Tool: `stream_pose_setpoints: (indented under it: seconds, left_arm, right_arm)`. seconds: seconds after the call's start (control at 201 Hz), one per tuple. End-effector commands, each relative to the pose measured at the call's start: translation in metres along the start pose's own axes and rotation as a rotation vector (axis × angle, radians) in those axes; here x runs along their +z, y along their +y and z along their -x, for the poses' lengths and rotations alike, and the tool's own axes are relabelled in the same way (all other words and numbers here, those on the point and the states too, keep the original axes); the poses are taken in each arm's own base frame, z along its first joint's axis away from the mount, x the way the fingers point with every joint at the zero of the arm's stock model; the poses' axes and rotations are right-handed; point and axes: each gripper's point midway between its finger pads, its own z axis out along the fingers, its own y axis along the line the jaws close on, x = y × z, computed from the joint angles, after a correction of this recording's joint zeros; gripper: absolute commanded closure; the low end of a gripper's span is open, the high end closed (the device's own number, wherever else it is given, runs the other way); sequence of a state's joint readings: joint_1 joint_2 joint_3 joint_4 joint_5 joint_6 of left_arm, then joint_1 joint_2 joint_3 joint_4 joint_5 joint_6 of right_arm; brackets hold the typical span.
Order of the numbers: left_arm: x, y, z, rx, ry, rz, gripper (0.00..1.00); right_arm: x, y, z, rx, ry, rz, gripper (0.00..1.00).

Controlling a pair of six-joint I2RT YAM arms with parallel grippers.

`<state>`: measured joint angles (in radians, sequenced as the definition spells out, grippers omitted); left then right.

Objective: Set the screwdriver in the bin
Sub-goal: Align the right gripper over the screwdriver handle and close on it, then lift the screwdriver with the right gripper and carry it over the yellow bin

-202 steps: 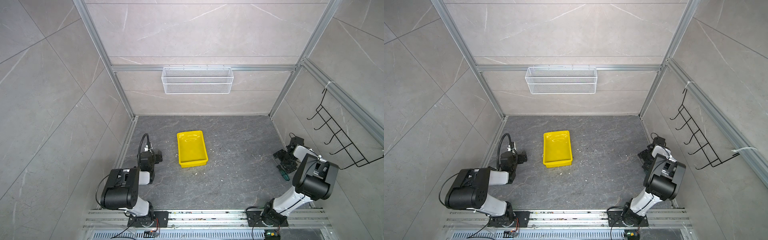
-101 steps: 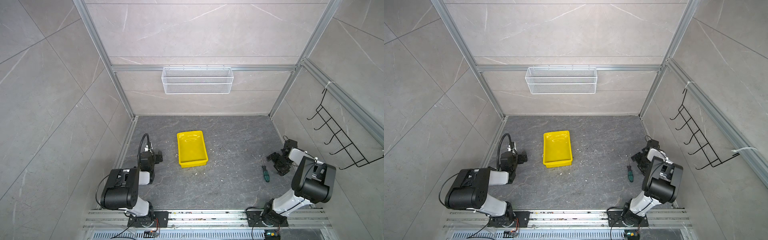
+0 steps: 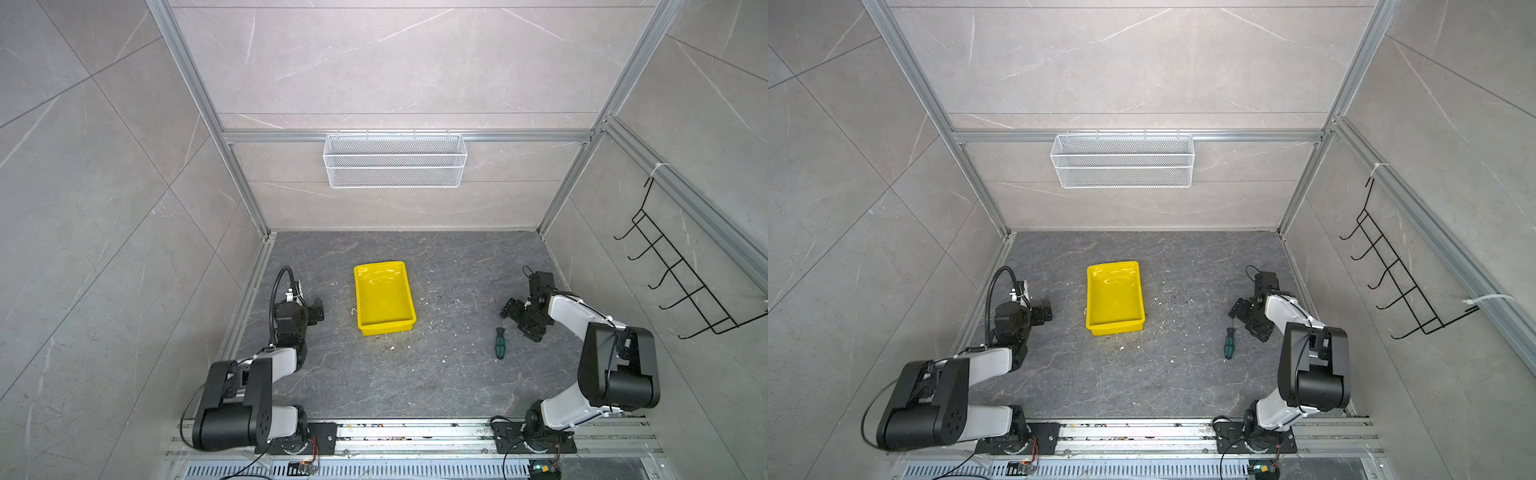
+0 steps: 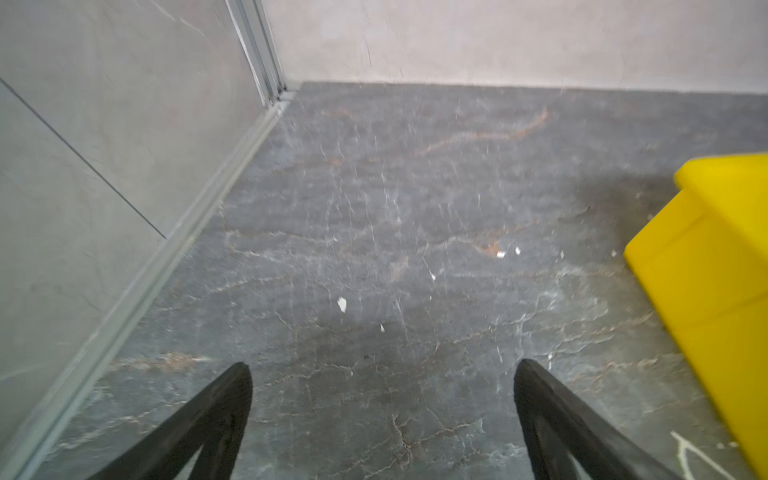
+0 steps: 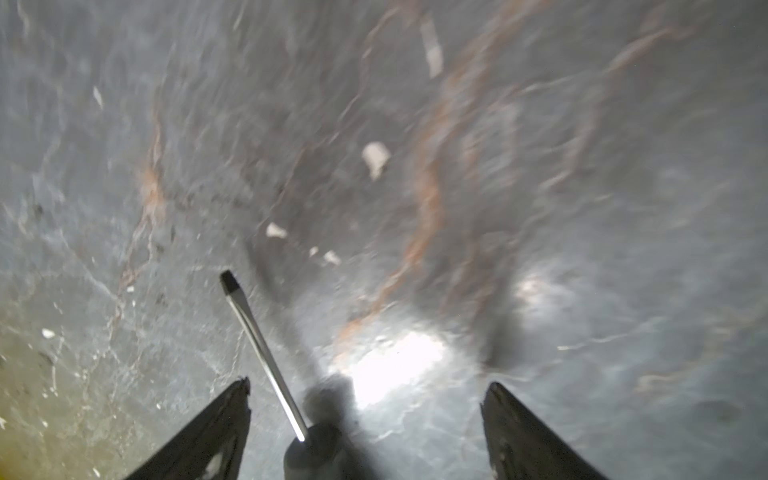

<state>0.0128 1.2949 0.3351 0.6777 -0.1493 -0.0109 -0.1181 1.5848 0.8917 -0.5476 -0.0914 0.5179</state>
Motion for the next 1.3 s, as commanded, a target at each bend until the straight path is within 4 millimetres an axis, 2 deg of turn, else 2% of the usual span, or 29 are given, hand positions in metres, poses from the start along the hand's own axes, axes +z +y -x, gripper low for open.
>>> stream_pose_setpoints:
  seconds: [0.0,0.169,0.279,0.339,0.578,0.707,0.762,0.817,0.871,0.951,1.026,1.105,1.165,1.3]
  left_arm:
    - [-0.011,0.003,0.020,-0.054,0.032,0.011,0.00]
    - [-0.027,0.003,0.035,-0.196,0.107,0.014,0.00]
    - [-0.031,0.000,0.034,-0.235,0.180,0.007,0.00]
    - [-0.029,0.000,0.032,-0.234,0.192,0.011,0.00]
    - [-0.021,0.001,0.023,-0.249,0.287,0.039,0.00]
    - [-0.019,0.005,0.020,-0.352,0.331,0.091,0.00]
    - [-0.019,-0.007,0.021,-0.448,0.319,0.030,0.00]
    - [-0.018,-0.030,0.035,-0.501,0.272,-0.097,0.00]
    - [-0.020,-0.045,0.050,-0.503,0.242,-0.144,0.00]
    - [-0.025,-0.074,0.070,-0.408,0.215,-0.210,0.00]
    - [-0.026,-0.091,0.068,-0.362,0.219,-0.263,0.00]
    - [-0.022,-0.092,0.049,-0.335,0.232,-0.267,0.00]
    - [-0.019,-0.084,0.035,-0.341,0.256,-0.211,0.00]
    - [-0.023,-0.073,0.040,-0.339,0.263,-0.152,0.00]
  right_arm:
    - [0.008,0.007,-0.010,-0.085,0.009,-0.043,0.15]
    - [0.018,0.017,-0.022,-0.158,0.034,-0.074,0.25]
    - [0.022,0.025,-0.026,-0.193,0.041,-0.086,0.28]
    - [0.024,0.030,-0.029,-0.211,0.045,-0.088,0.34]
    - [0.034,0.035,-0.034,-0.204,0.068,-0.112,0.62]
    - [0.038,0.040,-0.033,-0.185,0.073,-0.110,0.83]
    - [0.039,0.041,-0.033,-0.181,0.073,-0.113,0.87]
    - [0.039,0.042,-0.033,-0.171,0.073,-0.116,0.93]
    - [0.040,0.043,-0.034,-0.166,0.069,-0.117,1.00]
    - [0.039,0.045,-0.032,-0.173,0.065,-0.126,1.00]
    - [0.035,0.045,-0.029,-0.181,0.054,-0.142,1.00]
    - [0.028,0.050,-0.025,-0.201,0.027,-0.122,1.00]
    - [0.021,0.059,-0.020,-0.220,0.001,-0.086,1.00]
    - [0.001,0.074,-0.014,-0.228,-0.049,-0.010,1.00]
